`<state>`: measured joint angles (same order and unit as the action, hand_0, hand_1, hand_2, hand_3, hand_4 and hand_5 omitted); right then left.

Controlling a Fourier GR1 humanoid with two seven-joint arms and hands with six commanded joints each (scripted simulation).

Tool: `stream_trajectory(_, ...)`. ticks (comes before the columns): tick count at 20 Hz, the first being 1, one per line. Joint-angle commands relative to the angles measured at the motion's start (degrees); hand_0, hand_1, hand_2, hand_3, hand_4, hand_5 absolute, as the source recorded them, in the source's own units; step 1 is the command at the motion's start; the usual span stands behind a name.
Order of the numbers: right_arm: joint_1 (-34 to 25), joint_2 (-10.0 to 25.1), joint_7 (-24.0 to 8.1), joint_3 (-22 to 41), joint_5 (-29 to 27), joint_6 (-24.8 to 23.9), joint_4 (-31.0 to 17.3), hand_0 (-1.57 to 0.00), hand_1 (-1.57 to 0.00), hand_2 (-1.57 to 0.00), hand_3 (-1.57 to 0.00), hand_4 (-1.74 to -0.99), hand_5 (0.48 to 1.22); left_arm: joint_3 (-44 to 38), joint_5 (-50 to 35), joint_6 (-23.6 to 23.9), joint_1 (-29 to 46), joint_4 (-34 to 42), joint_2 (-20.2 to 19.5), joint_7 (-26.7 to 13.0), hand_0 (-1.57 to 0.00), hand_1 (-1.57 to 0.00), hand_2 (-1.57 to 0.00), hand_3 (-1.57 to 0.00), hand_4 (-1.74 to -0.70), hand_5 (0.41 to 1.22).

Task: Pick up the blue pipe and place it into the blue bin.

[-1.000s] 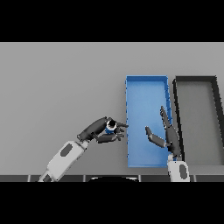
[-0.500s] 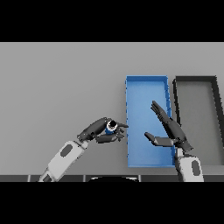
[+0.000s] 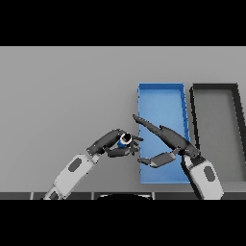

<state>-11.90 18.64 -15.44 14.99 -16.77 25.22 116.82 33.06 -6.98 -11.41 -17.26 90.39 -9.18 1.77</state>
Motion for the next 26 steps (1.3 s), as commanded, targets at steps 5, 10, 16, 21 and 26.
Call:
stream_trajectory(5,-7.38,-1.66,-1.76,3.34,0.17,3.05,-3.34,0.00,0.00,0.00,0.00,-1.270,0.530,-1.10,-1.19,-1.57,0.15,-0.29,-0.75,1.34,-1.57,-1.57,-1.57,-1.45,-1.73,1.221)
stream_trajectory(10,-12.57,-5.20,-4.87,5.72,0.99,3.65,-8.02,0.00,0.00,0.00,0.00,-1.226,0.520,-1.69,-1.92,-3.29,-0.67,-2.75,0.18,1.48,-1.57,-1.57,-1.57,-1.51,-1.73,1.221)
stream_trajectory(16,-18.51,-8.72,-5.65,6.30,0.98,5.49,-15.01,-0.01,-0.04,-0.07,-0.01,-1.241,0.516,-2.07,-2.98,-4.73,-0.25,-1.74,-0.46,0.50,-1.57,-1.57,-1.57,-1.47,-1.72,1.221)
stream_trajectory(21,-20.72,-10.32,-6.01,7.80,1.17,7.66,-17.30,-0.70,-0.71,-0.71,-0.56,-1.453,0.551,-0.56,4.17,-2.72,-1.52,-0.99,-2.22,0.53,-0.88,-0.83,-0.80,-0.67,-1.61,1.221)
stream_trajectory(26,-21.02,-12.59,-7.60,7.84,-2.84,5.37,-17.86,-1.28,-1.29,-1.29,-1.19,-1.475,0.809,-2.07,-1.28,-3.36,0.59,-0.64,0.24,3.43,-1.29,-1.28,-1.27,-0.53,-1.70,1.206)
